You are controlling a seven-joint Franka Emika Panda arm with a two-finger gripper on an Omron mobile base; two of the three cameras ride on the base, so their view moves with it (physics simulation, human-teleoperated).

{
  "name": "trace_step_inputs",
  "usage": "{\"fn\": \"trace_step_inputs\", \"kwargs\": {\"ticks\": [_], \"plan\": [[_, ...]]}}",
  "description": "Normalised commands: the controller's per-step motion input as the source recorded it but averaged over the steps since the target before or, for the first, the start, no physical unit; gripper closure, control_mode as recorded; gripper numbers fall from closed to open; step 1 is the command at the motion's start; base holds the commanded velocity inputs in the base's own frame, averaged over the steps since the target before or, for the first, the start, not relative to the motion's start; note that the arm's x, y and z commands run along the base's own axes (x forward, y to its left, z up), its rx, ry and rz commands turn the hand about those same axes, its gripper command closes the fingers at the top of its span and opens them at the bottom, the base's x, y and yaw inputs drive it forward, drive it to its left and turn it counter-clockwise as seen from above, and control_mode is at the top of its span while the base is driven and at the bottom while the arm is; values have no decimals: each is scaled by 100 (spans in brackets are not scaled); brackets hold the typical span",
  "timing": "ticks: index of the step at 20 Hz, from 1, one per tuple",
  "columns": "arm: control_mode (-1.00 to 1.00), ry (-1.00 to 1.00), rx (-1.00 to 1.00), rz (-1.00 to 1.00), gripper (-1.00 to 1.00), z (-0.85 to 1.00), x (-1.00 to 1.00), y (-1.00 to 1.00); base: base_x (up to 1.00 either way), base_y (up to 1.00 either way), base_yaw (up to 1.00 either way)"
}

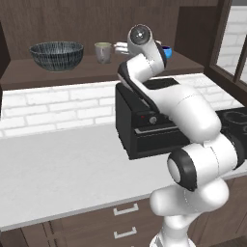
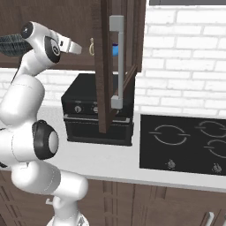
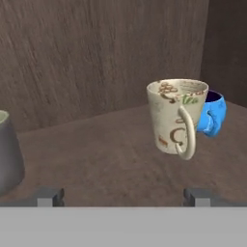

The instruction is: Gather all objects into one cabinet and sort the glasses and bowls to opposite sides.

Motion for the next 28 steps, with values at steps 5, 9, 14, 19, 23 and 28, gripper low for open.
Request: {"fn": "trace_step_inputs", "kwargs": {"ticks": [5,9,14,19,23,28], "plan": [[-100,-3,0,2,-100,20,-23,40,0,0,0],[-100,1,1,5,-100,1,6,64,0,0,0],[-100,3,3,10,-100,-6,15,48,0,0,0],[-100,2,0,11,-100,5,8,26,0,0,0],[-100,0,0,5,-100,0,0,-1,0,0,0],[-100,1,0,1,-100,-1,0,8,0,0,0]]}}
